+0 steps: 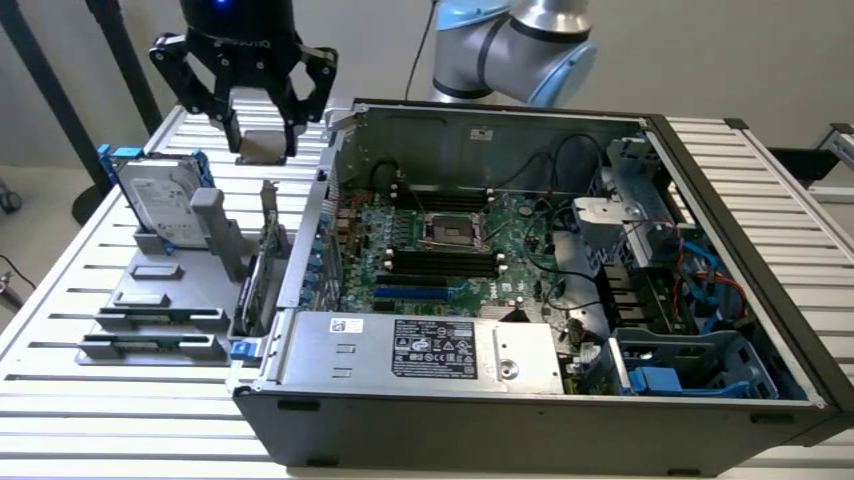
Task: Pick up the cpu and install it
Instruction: 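Pick up the cpu and move it towards the insertion slot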
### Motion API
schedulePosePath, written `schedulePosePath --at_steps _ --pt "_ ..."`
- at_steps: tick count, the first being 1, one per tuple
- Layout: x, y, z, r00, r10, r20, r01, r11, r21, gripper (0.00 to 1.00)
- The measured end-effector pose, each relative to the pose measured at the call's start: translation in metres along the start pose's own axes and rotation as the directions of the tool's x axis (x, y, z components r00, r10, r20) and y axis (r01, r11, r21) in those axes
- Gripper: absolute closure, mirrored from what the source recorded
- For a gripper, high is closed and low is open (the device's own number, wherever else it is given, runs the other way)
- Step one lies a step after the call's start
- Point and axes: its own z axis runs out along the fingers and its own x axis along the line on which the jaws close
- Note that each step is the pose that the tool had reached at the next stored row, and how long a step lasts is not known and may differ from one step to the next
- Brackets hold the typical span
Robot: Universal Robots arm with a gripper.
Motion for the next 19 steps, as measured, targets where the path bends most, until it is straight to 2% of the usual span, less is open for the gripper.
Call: schedulePosePath --at_steps 10,19 --pt "-0.045 -0.0026 -0.0049 1.0 -0.001 0.0003 0.001 1.0 -0.0068 0.45" --pt "-0.086 -0.0032 -0.0063 1.0 -0.001 0.0002 0.001 1.0 -0.0075 0.45"
